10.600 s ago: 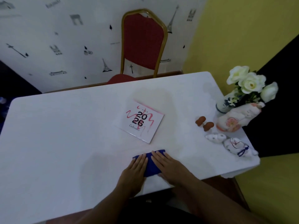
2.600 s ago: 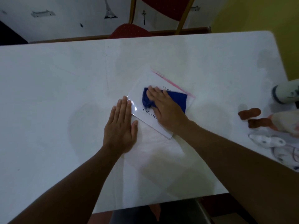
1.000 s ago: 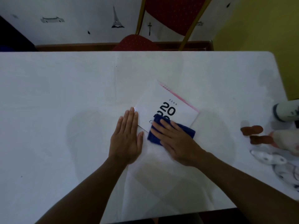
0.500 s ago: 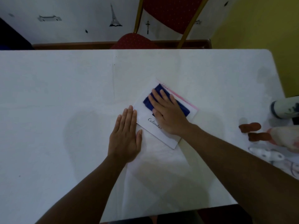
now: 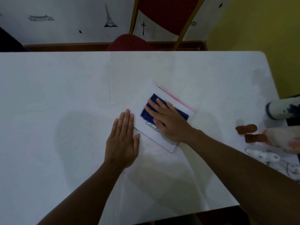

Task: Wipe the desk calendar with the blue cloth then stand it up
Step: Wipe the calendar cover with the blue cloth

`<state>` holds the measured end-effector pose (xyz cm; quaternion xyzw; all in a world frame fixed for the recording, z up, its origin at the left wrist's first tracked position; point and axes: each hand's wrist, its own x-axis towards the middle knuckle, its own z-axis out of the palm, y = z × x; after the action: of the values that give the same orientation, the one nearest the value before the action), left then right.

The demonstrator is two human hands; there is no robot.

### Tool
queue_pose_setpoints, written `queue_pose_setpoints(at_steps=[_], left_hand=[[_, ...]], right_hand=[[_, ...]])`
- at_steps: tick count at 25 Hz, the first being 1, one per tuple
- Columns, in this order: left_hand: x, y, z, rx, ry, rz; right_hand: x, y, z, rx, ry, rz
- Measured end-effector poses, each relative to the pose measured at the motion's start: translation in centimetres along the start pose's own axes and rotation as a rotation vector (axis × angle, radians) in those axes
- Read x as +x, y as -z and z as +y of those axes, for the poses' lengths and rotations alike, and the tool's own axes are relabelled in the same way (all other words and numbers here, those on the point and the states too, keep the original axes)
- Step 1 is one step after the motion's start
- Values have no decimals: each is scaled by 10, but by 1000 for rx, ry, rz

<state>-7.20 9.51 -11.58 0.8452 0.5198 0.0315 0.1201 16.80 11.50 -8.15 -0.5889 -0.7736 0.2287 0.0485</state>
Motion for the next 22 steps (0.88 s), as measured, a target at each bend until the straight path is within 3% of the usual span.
queue_pose_setpoints(at_steps=[4,9,19,22], left_hand=[[1,1,1,1,6,-6],[1,0,0,12,1,-6],[4,21,4,-32,2,-107],[8,38,12,-5,30,-168]], right_hand=[[54,4,-5,-102,-66,70],[16,-19,-20,-61,-57,124],[-105,-25,-33,41,261,-60],[-125,-17,-34,245,87,142]])
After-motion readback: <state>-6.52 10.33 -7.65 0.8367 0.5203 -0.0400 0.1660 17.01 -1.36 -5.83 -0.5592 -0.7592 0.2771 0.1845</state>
